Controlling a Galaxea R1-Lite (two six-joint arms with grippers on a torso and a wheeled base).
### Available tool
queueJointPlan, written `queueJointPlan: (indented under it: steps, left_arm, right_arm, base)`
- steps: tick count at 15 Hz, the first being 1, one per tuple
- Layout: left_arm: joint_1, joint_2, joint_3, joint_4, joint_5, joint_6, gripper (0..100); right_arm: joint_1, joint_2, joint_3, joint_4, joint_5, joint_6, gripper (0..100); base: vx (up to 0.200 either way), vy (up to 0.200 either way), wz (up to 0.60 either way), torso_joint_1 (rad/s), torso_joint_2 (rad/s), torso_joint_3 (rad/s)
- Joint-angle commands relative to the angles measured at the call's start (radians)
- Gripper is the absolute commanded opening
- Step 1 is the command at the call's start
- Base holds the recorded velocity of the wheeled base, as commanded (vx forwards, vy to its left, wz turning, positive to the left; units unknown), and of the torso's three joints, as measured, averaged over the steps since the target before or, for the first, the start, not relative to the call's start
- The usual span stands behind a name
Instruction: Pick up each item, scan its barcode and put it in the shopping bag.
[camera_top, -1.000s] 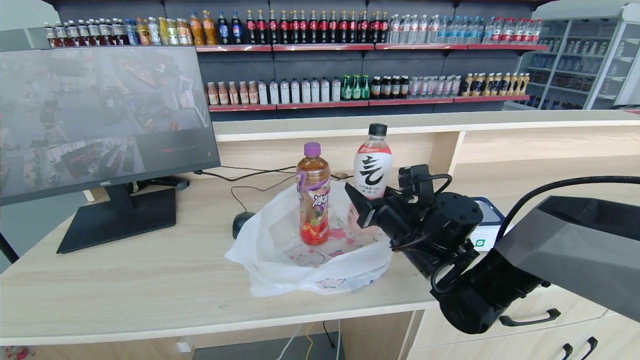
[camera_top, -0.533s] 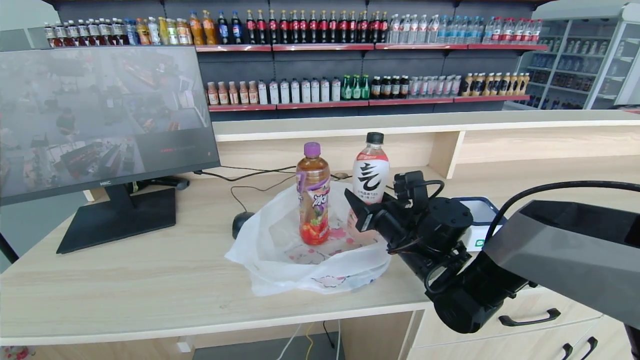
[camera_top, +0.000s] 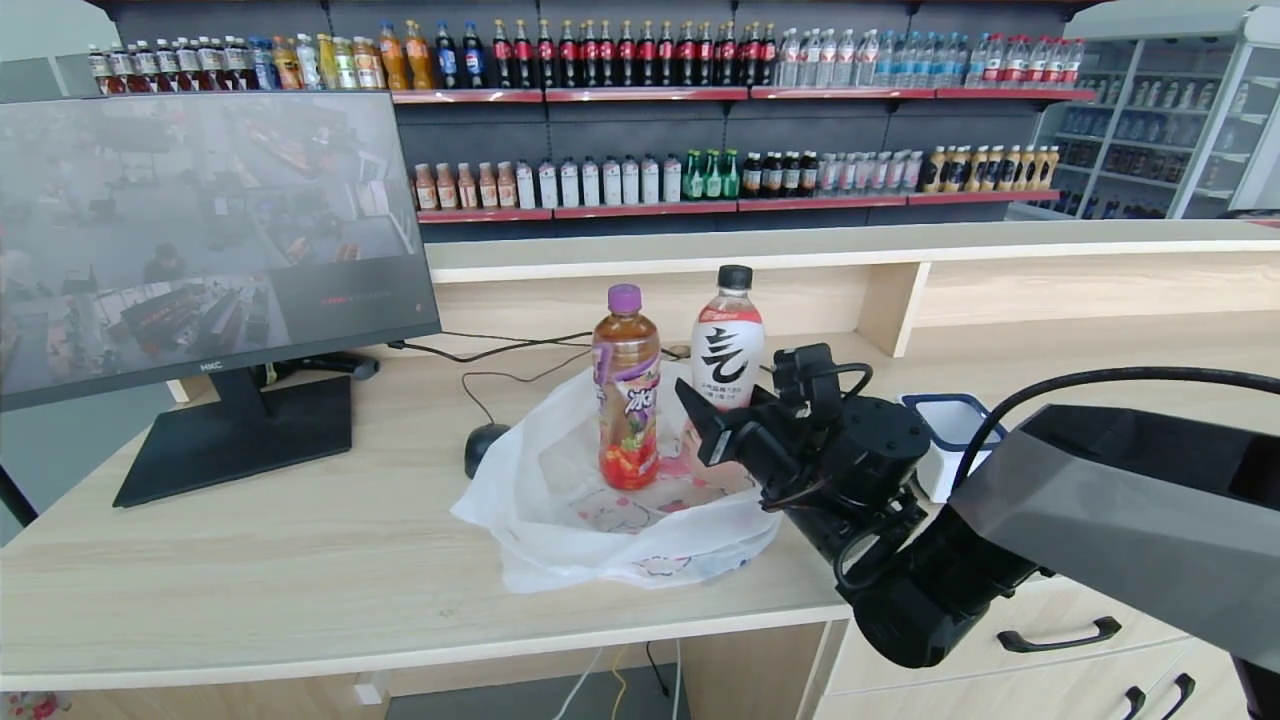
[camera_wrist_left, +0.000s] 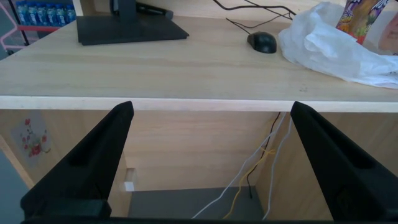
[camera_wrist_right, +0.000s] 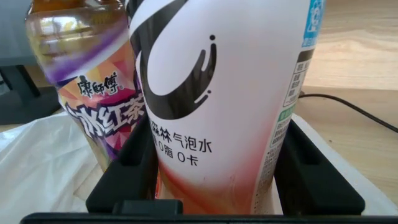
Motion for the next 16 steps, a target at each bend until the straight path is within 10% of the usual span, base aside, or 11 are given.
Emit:
queueJointPlan:
  steps: [1, 16]
  left_arm:
    - [0.0, 0.0, 0.0, 0.0, 0.0, 0.0, 100]
    - [0.0, 0.0, 0.0, 0.0, 0.0, 0.0, 100]
  right_arm:
    - [0.028, -0.014, 0.0, -0.001, 0.0, -0.005, 0]
    - [0.036, 0.043, 0.04, -0.001, 0.0, -0.028, 0]
  base:
    - [0.0, 0.0, 0.0, 0.0, 0.0, 0.0]
    - [0.0, 0.0, 0.0, 0.0, 0.0, 0.0]
